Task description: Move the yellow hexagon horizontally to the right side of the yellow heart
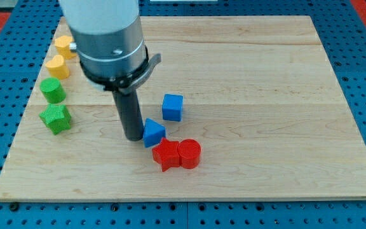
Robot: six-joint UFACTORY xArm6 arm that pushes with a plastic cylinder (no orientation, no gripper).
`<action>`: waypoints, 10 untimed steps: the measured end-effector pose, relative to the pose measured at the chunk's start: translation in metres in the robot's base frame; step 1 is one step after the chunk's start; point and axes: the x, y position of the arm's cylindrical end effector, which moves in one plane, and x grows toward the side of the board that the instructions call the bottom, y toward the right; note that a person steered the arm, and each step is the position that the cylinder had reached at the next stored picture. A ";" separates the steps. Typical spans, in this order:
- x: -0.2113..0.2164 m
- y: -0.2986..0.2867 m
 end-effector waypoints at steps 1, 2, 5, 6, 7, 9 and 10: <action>-0.022 0.015; -0.046 0.041; -0.167 -0.092; -0.245 -0.101; -0.252 -0.172; -0.214 -0.163; -0.207 -0.064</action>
